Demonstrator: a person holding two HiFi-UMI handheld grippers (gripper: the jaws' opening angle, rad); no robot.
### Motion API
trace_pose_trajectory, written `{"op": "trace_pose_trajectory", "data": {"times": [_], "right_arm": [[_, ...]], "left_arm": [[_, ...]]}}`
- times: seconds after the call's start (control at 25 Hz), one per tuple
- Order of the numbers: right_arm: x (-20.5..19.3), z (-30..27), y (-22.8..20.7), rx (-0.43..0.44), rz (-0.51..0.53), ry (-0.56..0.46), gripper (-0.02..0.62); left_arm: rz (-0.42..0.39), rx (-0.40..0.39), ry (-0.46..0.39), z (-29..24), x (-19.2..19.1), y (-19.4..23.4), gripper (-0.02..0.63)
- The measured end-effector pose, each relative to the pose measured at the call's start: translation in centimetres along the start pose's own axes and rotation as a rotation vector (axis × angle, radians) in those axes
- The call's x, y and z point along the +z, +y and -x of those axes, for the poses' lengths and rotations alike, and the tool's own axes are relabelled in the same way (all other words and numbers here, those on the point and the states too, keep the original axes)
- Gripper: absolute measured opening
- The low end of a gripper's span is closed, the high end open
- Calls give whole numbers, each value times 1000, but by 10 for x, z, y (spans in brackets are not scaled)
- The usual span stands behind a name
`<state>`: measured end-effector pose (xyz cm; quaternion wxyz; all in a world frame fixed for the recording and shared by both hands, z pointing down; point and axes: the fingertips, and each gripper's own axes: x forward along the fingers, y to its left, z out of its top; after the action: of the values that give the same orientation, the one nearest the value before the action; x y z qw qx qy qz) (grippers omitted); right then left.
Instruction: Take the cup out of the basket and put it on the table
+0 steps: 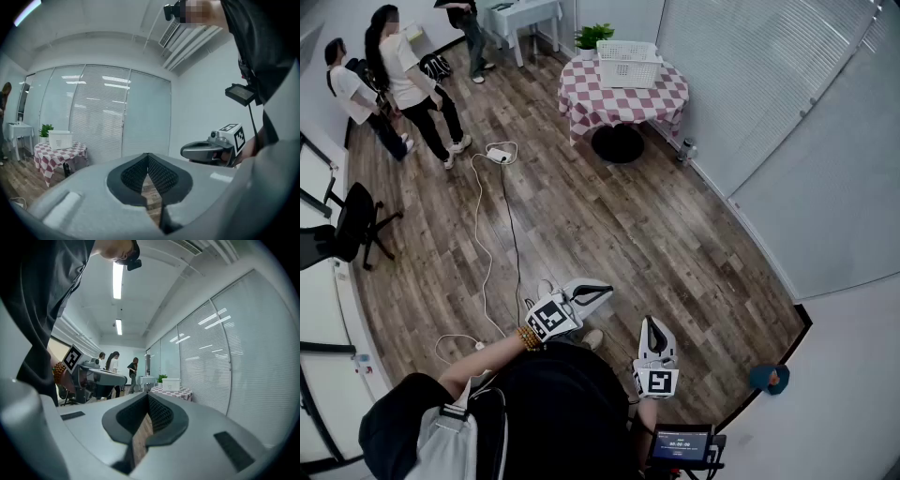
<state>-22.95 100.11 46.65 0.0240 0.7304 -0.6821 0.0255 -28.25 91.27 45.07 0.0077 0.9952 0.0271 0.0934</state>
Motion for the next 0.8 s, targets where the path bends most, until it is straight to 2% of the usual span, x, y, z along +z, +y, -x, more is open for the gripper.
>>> {"op": "trace_pose_trajectory", "data": {"times": [0.32, 0.52, 0.68, 0.8], "right_arm": [[-19, 4, -12, 32, -100, -3, 11], [-32, -10, 3, 61, -131, 4, 11], [-29, -25, 11, 80, -119, 27, 11], [-29, -31, 4, 76, -80, 60, 11]], "left_arm": [[-28, 21, 53, 5, 5, -20, 6], [-17, 50, 94, 26, -10, -14, 5], [18, 47, 85, 20, -20, 2, 6], [48, 8, 60, -3, -29, 10, 5]]}}
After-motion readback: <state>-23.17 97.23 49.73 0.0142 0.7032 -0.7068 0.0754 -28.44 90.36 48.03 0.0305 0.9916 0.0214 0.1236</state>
